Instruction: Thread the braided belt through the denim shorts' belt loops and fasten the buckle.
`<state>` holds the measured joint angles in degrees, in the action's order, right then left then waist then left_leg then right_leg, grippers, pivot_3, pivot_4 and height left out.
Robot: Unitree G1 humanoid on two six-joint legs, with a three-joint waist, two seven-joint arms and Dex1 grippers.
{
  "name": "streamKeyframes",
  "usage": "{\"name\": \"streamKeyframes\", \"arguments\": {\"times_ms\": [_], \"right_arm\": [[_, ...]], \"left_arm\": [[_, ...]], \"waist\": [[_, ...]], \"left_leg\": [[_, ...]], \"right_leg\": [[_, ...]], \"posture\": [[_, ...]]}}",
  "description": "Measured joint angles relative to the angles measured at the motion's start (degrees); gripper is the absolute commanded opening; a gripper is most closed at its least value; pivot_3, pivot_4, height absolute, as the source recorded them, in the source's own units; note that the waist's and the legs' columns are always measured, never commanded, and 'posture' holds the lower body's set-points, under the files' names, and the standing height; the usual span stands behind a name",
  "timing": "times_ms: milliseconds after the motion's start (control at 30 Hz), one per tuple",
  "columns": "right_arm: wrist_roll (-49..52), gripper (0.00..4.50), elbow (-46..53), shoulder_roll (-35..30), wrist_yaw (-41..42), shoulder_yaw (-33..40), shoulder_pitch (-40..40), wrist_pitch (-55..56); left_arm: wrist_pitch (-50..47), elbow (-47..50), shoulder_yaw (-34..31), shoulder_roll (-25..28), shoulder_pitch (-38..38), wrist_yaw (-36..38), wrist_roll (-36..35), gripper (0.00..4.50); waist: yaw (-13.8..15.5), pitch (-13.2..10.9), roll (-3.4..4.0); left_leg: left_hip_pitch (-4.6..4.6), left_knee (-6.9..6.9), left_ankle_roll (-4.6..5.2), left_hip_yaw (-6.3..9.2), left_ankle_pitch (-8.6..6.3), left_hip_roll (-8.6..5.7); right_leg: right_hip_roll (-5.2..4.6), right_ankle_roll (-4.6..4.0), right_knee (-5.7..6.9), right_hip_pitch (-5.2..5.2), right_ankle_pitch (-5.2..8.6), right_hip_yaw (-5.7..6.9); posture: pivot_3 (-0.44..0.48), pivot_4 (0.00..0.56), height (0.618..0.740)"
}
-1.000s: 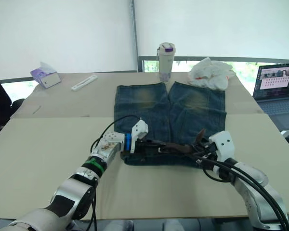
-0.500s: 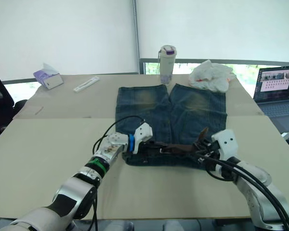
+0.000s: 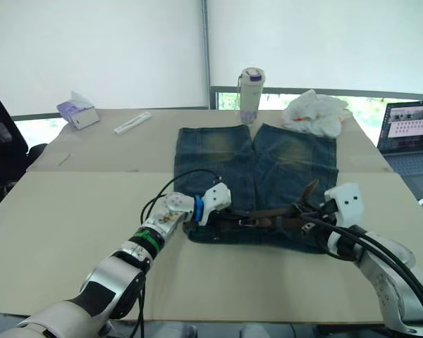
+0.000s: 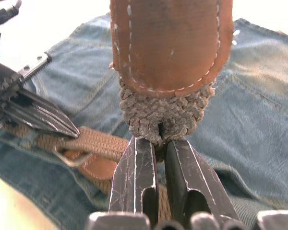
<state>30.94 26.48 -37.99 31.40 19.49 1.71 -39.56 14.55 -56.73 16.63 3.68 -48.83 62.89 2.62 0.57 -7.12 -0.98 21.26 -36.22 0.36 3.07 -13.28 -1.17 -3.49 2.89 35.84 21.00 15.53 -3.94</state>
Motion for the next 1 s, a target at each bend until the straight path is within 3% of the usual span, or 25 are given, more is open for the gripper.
{"name": "streamKeyframes", "arguments": {"times_ms": [633, 867, 1000], "right_arm": [[-1.03, 0.0, -1.47, -1.39, -1.78, -1.15, -0.16, -3.49], [1.11, 0.0, -1.26, 1.16, -2.78, 0.65, -0.73, -3.5], [5.08, 0.0, -0.82, 4.45, -4.94, 3.16, -3.24, -4.58]], "left_arm": [[0.18, -1.66, -0.37, 3.38, -0.27, -0.84, 0.27, 0.05], [-5.11, -1.26, -9.39, 1.93, 0.73, 3.69, -8.8, 0.05], [-7.27, 3.51, -10.37, 1.23, 1.41, 6.14, -11.2, 0.05]], "waist": [[-0.3, 0.13, 0.1], [-0.78, 0.1, 0.12], [-0.78, 0.1, 0.19]], "left_leg": [[-0.02, 0.0, 0.0, 0.0, 0.0, 0.02], [0.27, -0.01, 0.0, 0.03, 0.0, 0.02], [0.36, -0.06, 0.0, 0.08, 0.0, 0.02]], "right_leg": [[0.02, 0.09, 0.01, 0.0, 0.06, 0.0], [0.03, 0.0, 0.05, 0.27, 0.0, 0.01], [0.02, -0.02, 0.06, 0.32, -0.01, 0.01]], "posture": [[0.0, 0.15, 0.74], [0.0, 0.15, 0.74], [0.0, 0.15, 0.74]]}}
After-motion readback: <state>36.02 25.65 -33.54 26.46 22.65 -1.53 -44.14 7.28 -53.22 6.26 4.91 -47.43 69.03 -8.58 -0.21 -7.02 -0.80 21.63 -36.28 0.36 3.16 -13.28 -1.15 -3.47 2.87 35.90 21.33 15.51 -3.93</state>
